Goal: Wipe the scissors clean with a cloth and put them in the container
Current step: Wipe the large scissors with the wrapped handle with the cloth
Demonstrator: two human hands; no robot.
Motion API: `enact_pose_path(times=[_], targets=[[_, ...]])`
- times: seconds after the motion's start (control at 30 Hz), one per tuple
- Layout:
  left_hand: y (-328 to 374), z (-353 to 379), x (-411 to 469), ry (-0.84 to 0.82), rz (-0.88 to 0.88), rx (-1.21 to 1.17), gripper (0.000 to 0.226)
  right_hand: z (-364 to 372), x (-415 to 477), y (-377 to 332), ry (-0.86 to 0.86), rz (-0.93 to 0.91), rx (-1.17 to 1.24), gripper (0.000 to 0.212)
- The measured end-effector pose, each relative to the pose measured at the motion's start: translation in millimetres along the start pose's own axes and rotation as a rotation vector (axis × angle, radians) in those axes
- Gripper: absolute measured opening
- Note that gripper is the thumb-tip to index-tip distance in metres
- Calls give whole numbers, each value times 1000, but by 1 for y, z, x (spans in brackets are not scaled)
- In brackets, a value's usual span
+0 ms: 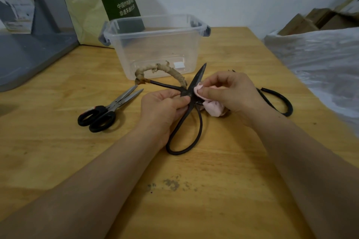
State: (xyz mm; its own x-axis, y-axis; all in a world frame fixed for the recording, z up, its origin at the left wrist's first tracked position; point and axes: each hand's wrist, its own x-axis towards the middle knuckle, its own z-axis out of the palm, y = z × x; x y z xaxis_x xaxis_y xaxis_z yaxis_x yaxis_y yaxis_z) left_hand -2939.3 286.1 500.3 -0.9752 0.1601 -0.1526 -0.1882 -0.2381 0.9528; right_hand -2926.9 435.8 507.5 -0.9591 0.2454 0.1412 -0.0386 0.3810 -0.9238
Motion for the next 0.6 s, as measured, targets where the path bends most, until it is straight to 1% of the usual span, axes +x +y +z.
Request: enact_pose_path(times=[0.03, 0.1, 0.2, 0.3, 0.43, 0.5, 0.6], targets=[[0, 0, 0, 0, 1, 1, 15, -1, -2, -3, -48, 36, 32, 12], [0, 1, -1, 13, 0, 0, 15, -3, -3, -4, -79, 82, 66, 18], [0, 2, -3, 38, 2, -14, 19, 2, -3, -3, -83, 19, -14, 11], [1, 3, -3, 89, -4, -12, 19, 6, -2, -2, -105, -39, -81, 13], [4, 2, -2, 102, -18, -22, 16, 1, 1, -6, -155, -89, -187, 13], [3, 2, -1, 104, -31, -24, 17, -4, 0, -8, -177, -97, -231, 16], [3, 2, 0, 123, -40, -20, 18, -11, 0, -8, -158, -76, -289, 16]])
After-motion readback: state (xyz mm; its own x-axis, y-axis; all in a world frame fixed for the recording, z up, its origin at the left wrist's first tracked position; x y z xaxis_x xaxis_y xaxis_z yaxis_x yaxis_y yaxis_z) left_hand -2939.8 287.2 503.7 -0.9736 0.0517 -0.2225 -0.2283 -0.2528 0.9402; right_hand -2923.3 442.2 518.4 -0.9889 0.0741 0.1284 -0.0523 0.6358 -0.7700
